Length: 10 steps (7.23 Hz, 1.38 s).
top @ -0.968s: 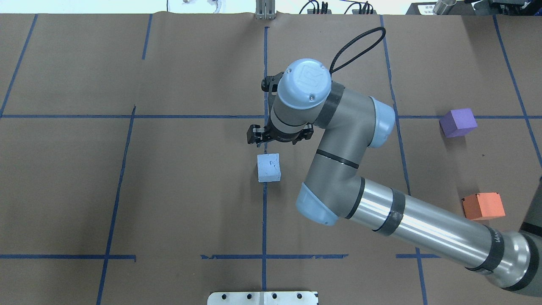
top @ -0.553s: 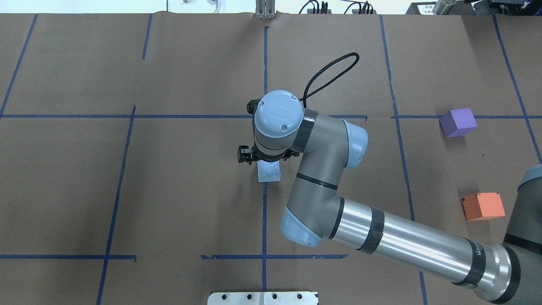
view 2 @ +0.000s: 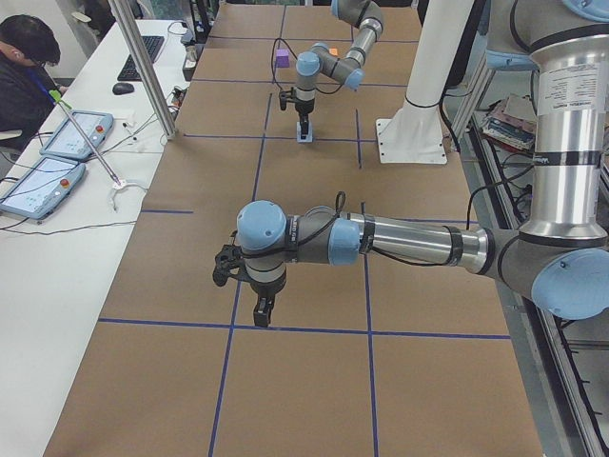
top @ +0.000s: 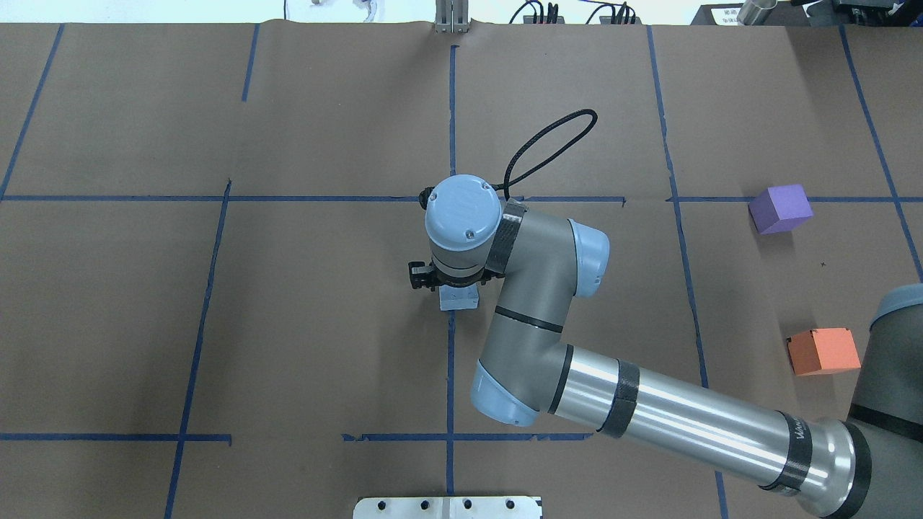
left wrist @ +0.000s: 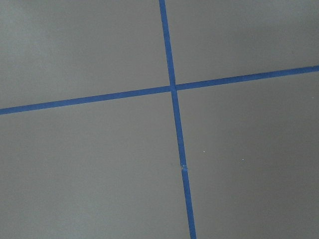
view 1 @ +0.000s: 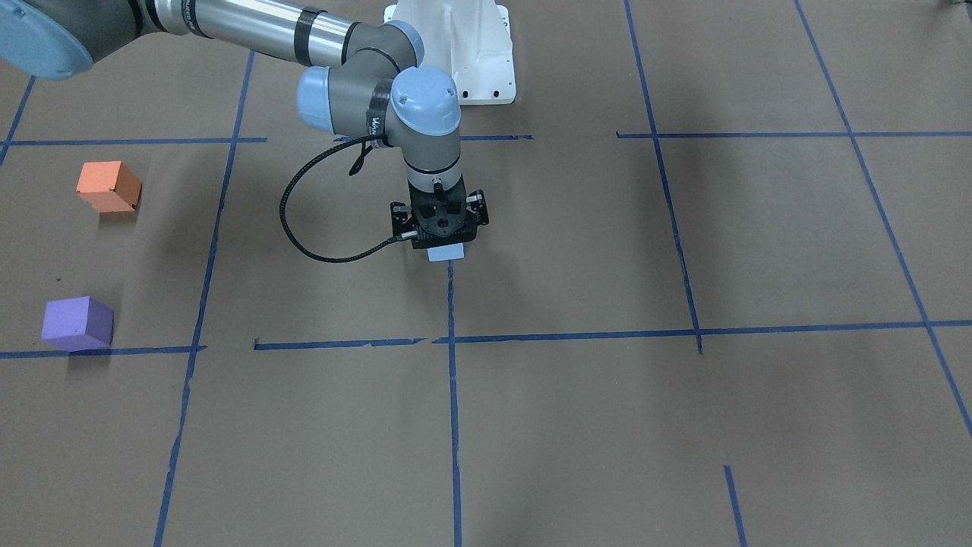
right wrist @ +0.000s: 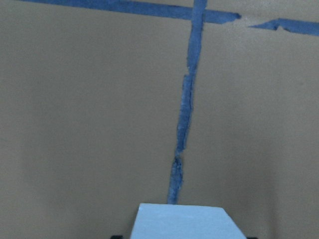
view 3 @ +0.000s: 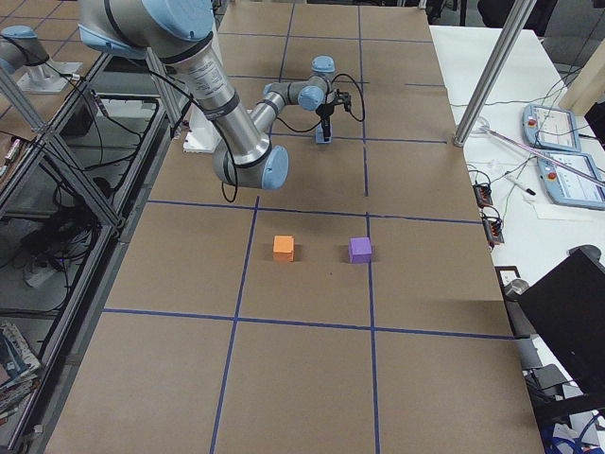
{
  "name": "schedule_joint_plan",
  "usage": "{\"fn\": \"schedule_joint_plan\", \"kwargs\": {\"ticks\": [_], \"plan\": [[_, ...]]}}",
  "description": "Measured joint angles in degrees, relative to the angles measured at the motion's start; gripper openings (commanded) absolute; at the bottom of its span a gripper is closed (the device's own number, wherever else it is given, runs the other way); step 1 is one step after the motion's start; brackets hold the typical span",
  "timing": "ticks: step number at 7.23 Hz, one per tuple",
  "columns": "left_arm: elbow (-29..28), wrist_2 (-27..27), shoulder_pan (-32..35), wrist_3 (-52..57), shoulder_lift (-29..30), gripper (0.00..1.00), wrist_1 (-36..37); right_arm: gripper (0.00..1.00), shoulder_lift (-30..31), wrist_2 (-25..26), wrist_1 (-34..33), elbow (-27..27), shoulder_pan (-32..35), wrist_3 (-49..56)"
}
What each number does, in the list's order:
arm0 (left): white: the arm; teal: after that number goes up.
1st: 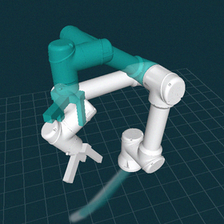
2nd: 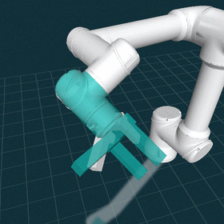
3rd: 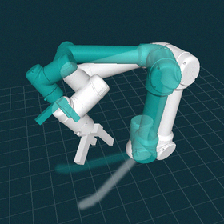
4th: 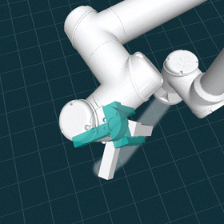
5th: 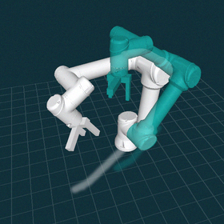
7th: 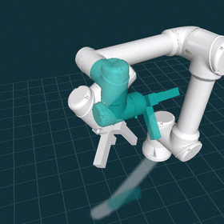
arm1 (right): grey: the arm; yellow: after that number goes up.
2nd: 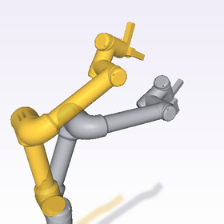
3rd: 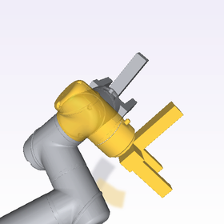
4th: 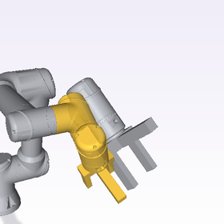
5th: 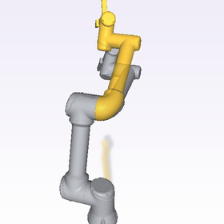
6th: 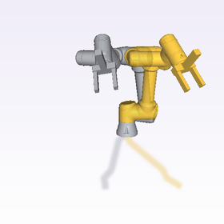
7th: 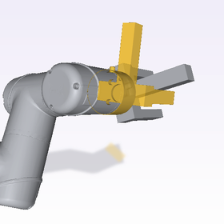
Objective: Place blue block between orange and purple blocks
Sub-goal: 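Carry the cube with the right gripper toward the purple and orange cubes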
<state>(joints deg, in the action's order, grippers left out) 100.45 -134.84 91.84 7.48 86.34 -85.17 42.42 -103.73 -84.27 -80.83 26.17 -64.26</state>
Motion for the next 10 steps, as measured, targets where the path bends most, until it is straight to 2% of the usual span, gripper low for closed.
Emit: {"fn": "schedule_joint_plan", "kwargs": {"ticks": [2, 4, 6, 8, 9, 10], "plan": [[0.0, -0.1, 0.0, 0.0, 0.0, 1.00, 0.0, 0.09, -0.4, -0.1, -0.1, -0.7, 0.6, 0.1], [-0.1, -0.1, 0.0, 0.1, 0.0, 1.00, 0.0, 0.10, 3.9, -2.1, -0.4, -4.9, 4.3, 0.5], [-0.1, -0.1, 0.0, 0.1, 0.0, 1.00, 0.0, 0.11, 14.0, -7.8, -0.4, -12.2, 11.0, 2.4], [-0.1, -0.1, 0.0, 0.1, -0.1, 1.00, -0.1, 0.12, 27.7, -11.7, 0.6, -19.1, 17.8, 10.2], [0.0, -0.1, 0.0, 0.2, -0.1, 1.00, -0.1, 0.14, 35.1, -13.5, 3.2, -21.6, 21.4, 14.8], [0.0, -0.1, 0.0, 0.2, -0.1, 1.00, 0.0, 0.15, 41.8, -15.4, 8.8, -22.4, 24.2, 17.1]]}}
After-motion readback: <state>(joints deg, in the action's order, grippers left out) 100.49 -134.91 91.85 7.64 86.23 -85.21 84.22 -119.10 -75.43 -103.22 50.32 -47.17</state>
